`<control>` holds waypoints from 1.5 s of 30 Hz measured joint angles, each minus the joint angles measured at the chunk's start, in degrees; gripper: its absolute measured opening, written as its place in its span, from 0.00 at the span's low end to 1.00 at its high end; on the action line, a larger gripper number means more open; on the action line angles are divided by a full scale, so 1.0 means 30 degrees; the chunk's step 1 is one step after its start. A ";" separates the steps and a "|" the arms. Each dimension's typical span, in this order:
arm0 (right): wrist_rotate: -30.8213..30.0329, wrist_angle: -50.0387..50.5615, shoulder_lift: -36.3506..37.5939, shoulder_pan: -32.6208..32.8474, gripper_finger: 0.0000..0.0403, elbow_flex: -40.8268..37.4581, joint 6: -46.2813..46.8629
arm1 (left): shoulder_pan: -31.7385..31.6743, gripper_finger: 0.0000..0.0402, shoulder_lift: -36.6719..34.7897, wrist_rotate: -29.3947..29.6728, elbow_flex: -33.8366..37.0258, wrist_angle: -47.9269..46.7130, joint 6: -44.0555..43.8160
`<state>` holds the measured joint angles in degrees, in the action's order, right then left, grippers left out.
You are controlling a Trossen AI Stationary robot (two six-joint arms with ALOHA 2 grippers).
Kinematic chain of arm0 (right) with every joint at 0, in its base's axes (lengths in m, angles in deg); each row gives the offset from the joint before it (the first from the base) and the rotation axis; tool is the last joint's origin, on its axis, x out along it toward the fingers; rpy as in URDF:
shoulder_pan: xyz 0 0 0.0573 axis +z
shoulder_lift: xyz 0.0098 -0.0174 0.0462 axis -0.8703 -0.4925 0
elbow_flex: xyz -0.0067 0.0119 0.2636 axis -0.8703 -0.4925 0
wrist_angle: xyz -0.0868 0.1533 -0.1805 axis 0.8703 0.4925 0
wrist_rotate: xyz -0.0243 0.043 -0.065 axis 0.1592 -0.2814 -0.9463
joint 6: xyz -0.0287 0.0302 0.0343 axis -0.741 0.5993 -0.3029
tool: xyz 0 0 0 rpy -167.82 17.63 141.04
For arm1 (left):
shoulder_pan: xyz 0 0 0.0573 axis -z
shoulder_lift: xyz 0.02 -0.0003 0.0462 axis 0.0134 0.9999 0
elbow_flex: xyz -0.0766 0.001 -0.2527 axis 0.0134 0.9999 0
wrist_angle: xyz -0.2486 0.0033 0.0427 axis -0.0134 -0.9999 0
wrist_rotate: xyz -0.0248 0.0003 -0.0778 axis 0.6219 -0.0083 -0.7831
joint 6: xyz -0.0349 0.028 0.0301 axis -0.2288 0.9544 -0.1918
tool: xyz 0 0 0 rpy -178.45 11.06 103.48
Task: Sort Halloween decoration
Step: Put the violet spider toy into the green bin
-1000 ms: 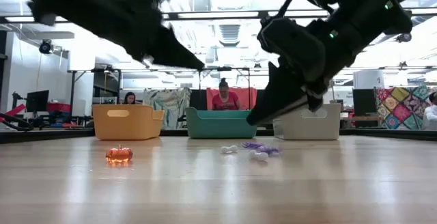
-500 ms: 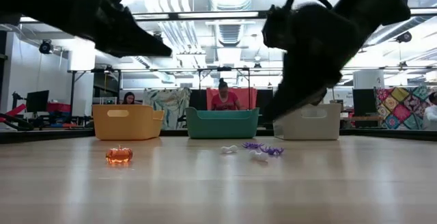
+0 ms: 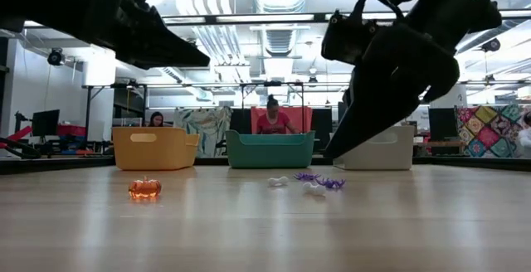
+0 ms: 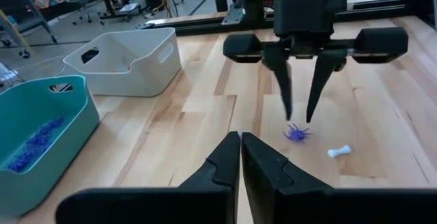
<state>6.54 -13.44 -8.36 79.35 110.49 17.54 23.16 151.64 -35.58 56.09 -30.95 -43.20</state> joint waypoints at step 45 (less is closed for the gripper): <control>-0.0312 -0.1410 -0.0340 -0.1159 0.02 -0.0044 -0.0379 | 0.0015 0.00 -0.0373 0.0201 -0.0007 0.1280 0.0823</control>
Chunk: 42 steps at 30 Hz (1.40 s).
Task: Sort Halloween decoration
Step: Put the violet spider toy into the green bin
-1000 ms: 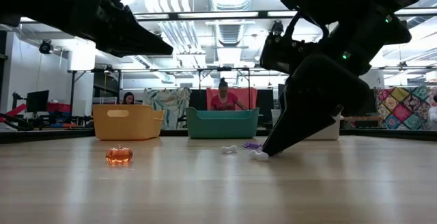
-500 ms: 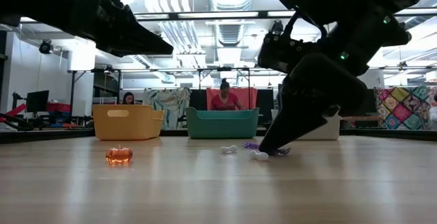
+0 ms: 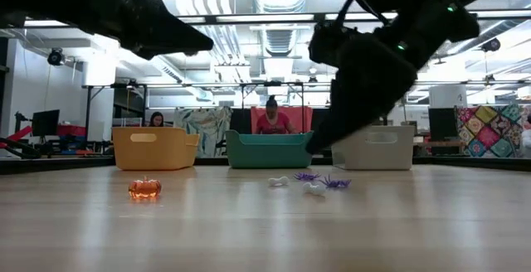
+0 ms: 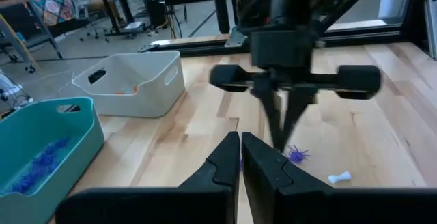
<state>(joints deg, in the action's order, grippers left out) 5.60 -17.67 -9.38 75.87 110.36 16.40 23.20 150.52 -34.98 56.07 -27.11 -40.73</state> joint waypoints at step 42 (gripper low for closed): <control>0.3453 0.4030 0.1882 0.1161 0.02 -0.1668 1.3756 | -0.2073 0.00 1.3250 -0.5763 -0.8790 0.1190 0.1913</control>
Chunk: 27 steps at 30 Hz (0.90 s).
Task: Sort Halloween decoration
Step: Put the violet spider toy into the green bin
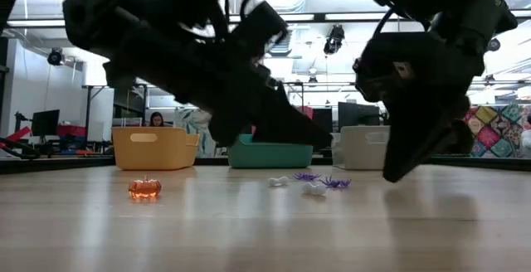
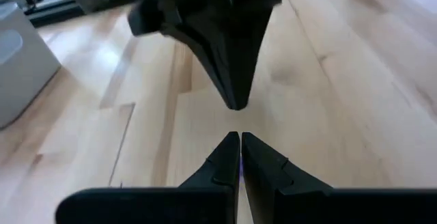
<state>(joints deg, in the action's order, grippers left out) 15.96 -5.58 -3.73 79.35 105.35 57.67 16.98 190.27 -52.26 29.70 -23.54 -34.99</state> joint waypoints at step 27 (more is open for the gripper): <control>-0.2550 -0.2464 -0.0066 -0.0045 0.38 -0.0051 0.0551 | -0.0710 0.00 0.0835 -0.1450 0.0061 -0.0350 -0.0893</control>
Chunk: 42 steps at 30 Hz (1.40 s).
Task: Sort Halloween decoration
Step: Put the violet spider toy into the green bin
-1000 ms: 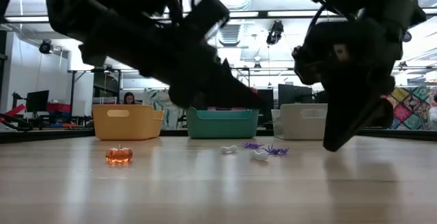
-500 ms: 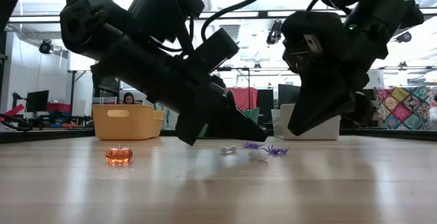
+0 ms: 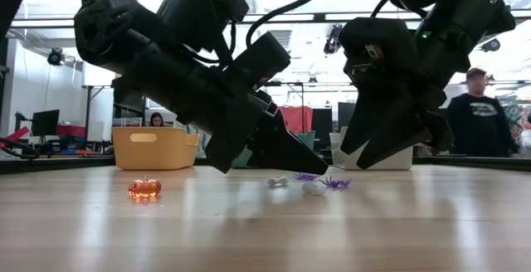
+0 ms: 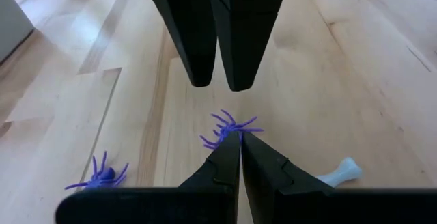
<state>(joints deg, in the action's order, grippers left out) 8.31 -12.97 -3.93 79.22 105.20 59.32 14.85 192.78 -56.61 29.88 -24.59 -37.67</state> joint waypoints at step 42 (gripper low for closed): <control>-0.0822 -0.0867 -0.0007 0.0594 0.37 -0.0685 0.1590 | -0.0233 0.00 0.1297 -0.0047 -0.0568 0.0415 -0.0561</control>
<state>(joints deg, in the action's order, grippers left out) 5.84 -15.57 -3.95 81.00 103.14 64.09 14.15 196.67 -56.76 28.18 -23.35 -39.35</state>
